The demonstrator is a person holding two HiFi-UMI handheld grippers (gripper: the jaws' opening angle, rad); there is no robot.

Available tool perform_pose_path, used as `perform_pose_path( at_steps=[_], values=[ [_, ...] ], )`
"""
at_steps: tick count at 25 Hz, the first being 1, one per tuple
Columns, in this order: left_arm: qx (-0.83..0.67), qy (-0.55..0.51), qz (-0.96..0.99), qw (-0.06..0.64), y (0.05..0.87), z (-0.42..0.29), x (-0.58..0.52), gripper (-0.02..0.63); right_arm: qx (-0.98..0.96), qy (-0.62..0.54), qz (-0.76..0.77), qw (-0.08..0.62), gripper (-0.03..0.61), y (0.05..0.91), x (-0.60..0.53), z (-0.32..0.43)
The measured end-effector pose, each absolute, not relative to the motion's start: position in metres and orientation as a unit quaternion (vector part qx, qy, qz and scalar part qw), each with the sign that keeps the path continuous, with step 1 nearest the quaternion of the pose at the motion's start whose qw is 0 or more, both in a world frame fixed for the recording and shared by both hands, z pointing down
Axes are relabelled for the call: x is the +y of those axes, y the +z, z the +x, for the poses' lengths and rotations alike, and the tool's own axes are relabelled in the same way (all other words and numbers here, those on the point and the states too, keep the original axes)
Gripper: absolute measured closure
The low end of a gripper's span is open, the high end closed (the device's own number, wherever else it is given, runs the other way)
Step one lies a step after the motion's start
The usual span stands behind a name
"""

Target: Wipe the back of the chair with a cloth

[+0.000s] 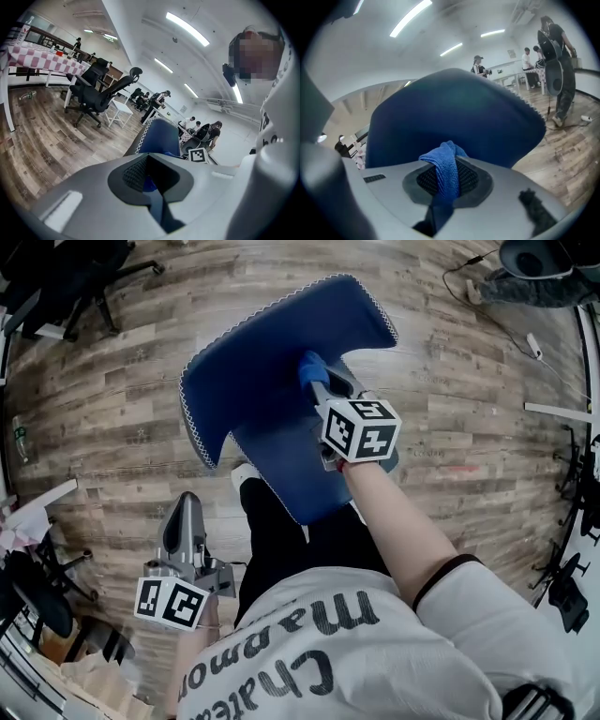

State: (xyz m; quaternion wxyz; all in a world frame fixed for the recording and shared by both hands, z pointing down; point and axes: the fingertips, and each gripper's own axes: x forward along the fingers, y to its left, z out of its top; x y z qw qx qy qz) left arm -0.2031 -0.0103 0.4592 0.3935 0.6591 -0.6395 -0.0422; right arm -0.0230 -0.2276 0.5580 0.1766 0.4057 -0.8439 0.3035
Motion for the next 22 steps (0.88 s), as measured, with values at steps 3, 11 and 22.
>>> perform_pose_path(
  at_steps=[3, 11, 22],
  values=[
    [-0.64, -0.038, 0.654, 0.401, 0.466, -0.211, -0.002, 0.611, -0.866, 0.309, 0.346, 0.186, 0.529, 0.559, -0.194, -0.067],
    [-0.65, -0.043, 0.647, 0.396, 0.468, -0.239, 0.001, 0.611, -0.905, 0.307, 0.201, 0.216, 0.529, 0.563, -0.116, -0.14],
    [-0.637, -0.039, 0.653, 0.407, 0.479, -0.238, 0.005, 0.611, -0.938, 0.23, 0.11, 0.236, 0.529, 0.554, -0.094, -0.174]
  ],
)
